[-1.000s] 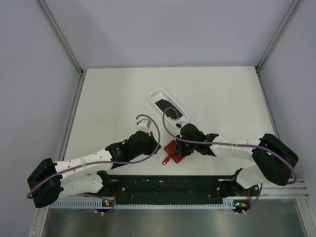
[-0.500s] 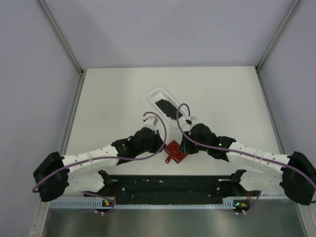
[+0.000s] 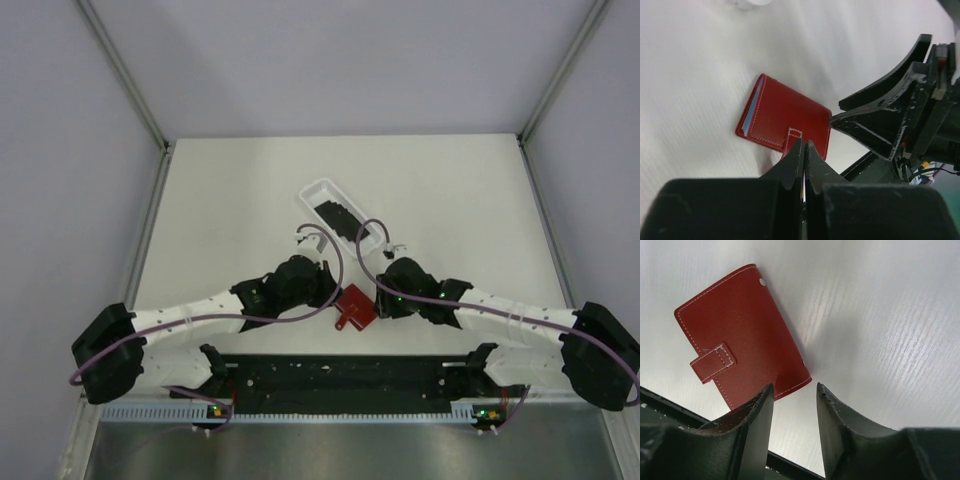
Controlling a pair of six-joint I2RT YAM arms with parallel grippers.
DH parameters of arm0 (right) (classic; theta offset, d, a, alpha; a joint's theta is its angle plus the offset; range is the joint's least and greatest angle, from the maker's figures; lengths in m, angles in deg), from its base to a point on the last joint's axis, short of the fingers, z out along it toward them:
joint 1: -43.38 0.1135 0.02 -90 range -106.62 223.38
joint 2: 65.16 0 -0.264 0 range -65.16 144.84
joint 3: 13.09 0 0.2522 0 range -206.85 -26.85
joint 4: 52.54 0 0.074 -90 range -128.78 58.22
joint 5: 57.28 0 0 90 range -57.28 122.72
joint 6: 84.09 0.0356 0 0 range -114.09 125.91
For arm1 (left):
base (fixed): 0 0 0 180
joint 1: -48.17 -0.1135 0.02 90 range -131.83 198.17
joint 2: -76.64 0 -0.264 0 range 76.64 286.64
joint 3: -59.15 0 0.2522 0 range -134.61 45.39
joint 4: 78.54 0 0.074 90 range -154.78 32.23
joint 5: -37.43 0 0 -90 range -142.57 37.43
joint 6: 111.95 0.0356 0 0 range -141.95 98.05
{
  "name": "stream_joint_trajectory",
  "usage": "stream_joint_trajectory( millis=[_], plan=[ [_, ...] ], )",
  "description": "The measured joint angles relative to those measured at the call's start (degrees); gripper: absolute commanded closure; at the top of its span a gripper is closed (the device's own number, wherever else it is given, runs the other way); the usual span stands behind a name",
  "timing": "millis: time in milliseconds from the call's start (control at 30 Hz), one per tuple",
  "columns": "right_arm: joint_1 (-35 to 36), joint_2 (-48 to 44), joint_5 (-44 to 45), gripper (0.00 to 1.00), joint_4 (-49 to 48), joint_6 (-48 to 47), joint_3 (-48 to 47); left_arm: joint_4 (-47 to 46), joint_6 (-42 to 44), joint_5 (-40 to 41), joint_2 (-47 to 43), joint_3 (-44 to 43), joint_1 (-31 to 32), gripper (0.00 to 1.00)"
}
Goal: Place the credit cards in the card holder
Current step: Close the card holder at the corner of the board.
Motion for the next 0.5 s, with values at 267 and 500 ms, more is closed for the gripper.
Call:
stream_joint_trajectory(
  millis=[267,500],
  plan=[
    [-2.62,-0.28,1.20,0.52,-0.90,1.42,2.19,-5.68,2.03,-3.28,9.92,-6.34,1.01,1.00],
    [-6.60,-5.35,-0.31,0.47,-0.90,1.68,4.87,-7.76,1.18,-5.95,16.28,-5.97,1.90,1.00]
  ],
)
